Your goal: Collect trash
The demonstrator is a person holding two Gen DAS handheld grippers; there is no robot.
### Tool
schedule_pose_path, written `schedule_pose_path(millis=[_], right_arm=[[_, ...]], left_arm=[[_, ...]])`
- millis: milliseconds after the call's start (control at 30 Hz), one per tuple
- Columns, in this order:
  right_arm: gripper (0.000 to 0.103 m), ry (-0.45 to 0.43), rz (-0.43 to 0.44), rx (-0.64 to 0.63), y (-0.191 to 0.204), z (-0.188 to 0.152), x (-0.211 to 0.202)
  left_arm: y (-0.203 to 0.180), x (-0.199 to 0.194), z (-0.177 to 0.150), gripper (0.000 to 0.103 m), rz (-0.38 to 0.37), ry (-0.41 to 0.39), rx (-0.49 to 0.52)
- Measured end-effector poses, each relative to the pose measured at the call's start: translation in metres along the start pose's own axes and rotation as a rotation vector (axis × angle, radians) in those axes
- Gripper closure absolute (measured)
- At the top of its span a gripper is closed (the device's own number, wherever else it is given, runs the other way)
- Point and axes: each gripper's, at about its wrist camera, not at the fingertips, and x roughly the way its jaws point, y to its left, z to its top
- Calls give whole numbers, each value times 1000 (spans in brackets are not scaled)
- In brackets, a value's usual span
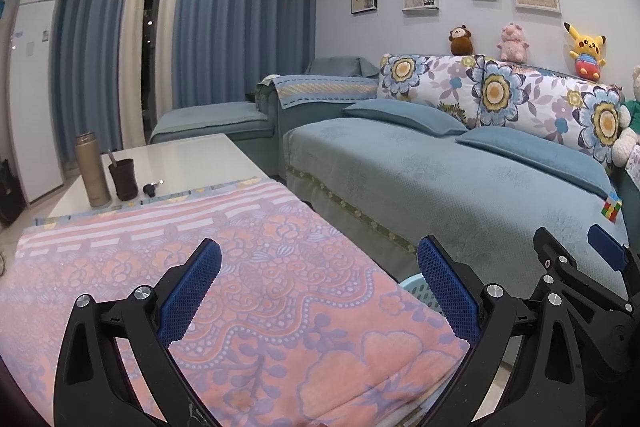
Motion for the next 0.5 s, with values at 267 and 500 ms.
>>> schedule_pose_path(millis=[267,500], right_arm=[[36,3,1,2,1,-1,0],[36,2,0,2,1,-1,-1]], left_arm=[[4,2,-2,8,3,-3,17],[7,3,-1,8,-15,8,-1]])
